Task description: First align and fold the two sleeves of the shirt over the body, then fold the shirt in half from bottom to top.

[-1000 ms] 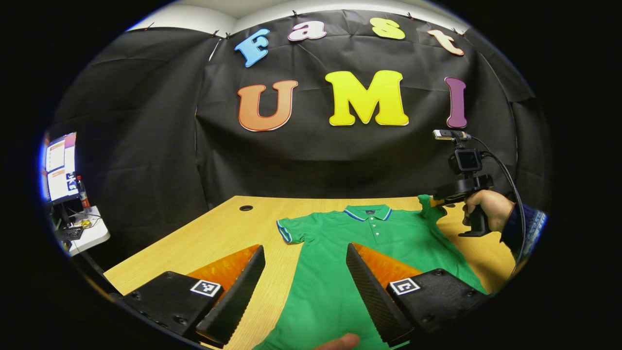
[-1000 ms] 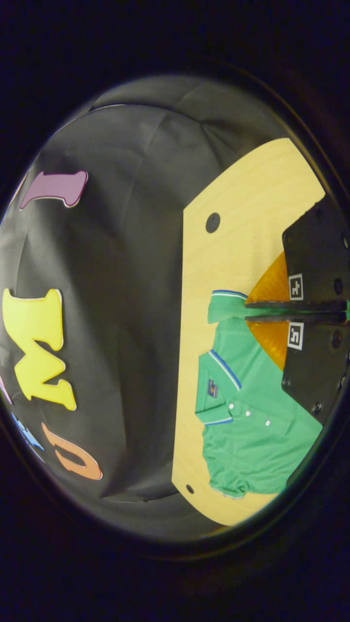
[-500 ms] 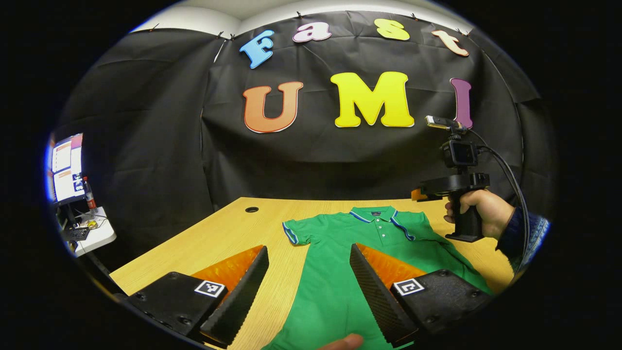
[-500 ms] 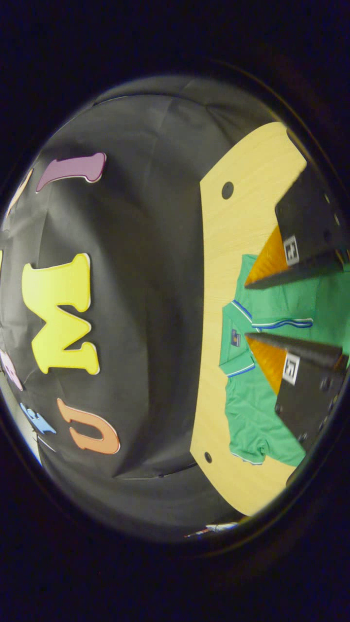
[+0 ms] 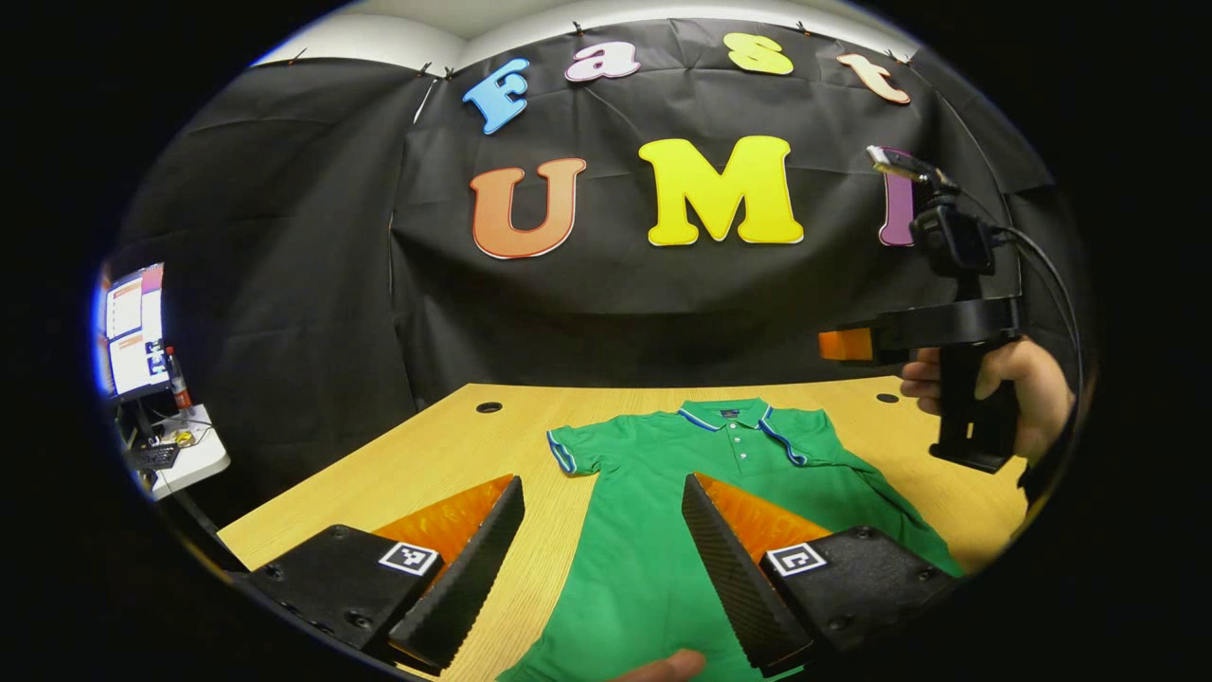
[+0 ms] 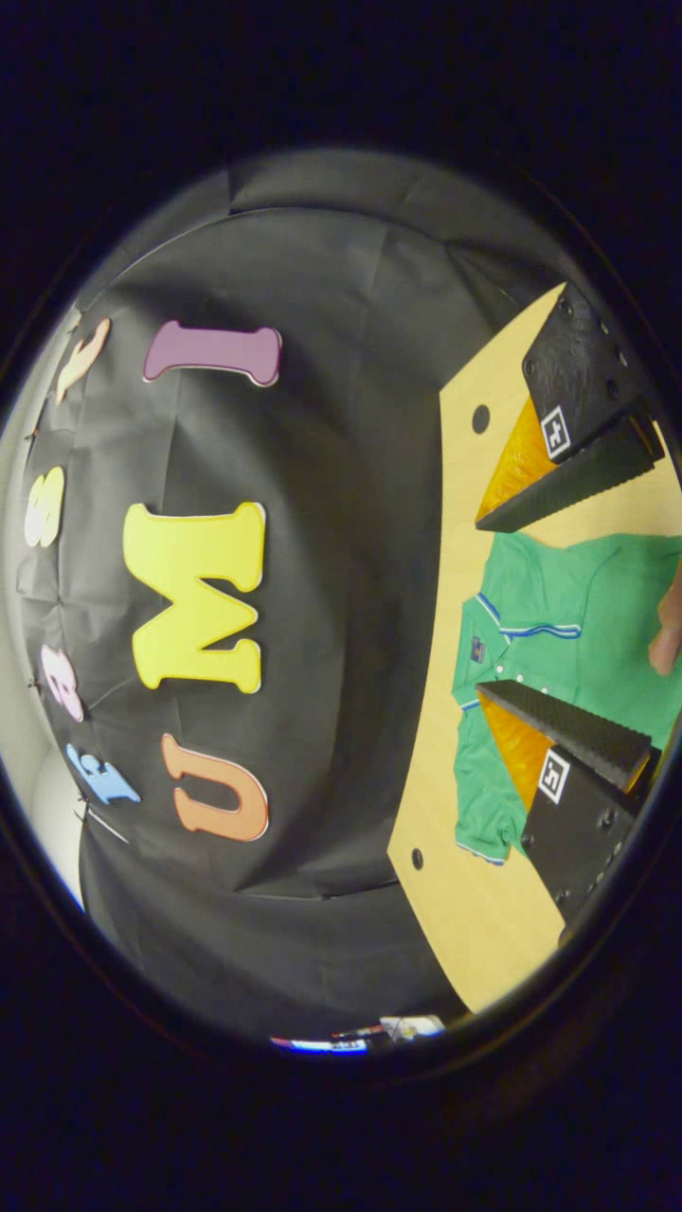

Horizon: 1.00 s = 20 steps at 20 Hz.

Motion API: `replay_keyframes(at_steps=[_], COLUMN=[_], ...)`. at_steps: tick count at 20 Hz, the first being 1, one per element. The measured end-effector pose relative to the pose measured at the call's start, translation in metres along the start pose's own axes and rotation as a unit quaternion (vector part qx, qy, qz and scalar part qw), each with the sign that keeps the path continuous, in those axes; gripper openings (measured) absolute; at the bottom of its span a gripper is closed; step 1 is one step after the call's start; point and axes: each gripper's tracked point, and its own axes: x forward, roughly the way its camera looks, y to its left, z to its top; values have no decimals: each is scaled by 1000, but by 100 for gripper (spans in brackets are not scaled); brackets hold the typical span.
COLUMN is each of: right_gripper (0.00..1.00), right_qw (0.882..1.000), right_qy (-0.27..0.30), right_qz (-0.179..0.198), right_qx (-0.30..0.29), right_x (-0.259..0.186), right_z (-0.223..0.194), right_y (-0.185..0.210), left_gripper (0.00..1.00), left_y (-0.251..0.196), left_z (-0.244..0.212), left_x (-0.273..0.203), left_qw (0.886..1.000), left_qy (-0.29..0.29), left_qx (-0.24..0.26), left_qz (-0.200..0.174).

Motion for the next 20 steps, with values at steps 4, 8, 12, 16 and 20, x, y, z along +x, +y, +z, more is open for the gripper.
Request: replay_keyframes(at_steps=[4,8,12,16,20], right_gripper=[95,95,95,95,95], right_qw=[1000,998,997,996,996], right_qy=[-27,-56,-70,-76,-84], right_qz=[0,-2,10,-4,-13], right_qx=[7,-3,-23,-38,-20], right_x=[-64,-122,-165,-179,-189], right_z=[10,11,-8,-39,-45], right_y=[-15,-36,-39,-56,-71], left_gripper=[100,100,100,100,100], left_y=[-8,-18,-24,-30,-29], left_z=[2,1,-2,-14,-11], left_x=[-3,-5,-3,3,6], left_qw=[1000,1000,1000,1000,1000], left_qy=[-4,-4,-2,15,15], left_qx=[1,3,3,-8,-14], left_qz=[-6,-15,-13,-7,8])
